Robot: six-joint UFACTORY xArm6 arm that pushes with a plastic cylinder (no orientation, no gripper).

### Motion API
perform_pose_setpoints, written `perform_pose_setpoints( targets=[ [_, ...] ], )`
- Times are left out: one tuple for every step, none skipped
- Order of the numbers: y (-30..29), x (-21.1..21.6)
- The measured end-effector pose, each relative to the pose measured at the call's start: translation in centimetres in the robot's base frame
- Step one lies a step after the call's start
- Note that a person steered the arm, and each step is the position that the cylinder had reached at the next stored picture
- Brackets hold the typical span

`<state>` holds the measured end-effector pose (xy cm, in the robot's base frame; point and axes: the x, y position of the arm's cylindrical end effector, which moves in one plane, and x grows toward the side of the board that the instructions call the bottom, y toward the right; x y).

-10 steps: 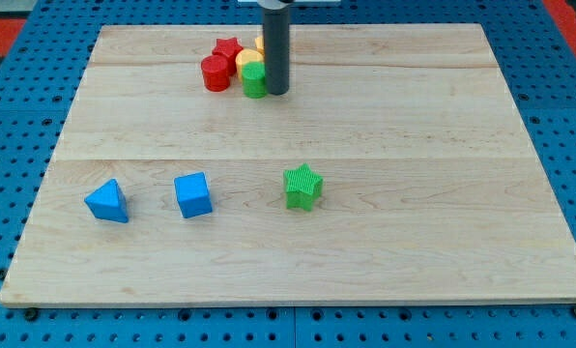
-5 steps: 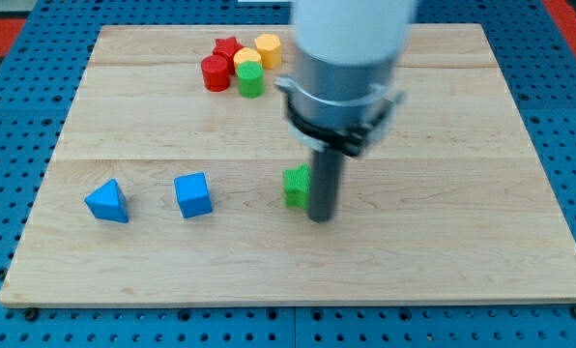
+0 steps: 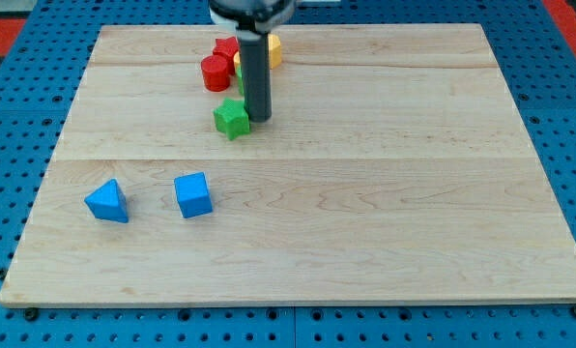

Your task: Move the green star below the red circle

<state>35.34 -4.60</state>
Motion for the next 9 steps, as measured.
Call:
perform_pose_setpoints(
  targets=[
    [2.7, 2.9],
    [4.8, 3.8],
    [1.8, 4.6],
    [-2.4, 4.3],
    [-3.0, 1.3],
    [-3.0, 0.2],
    [-3.0, 3.3],
    [-1.6, 7.6],
    [0.4, 15.2]
  ],
)
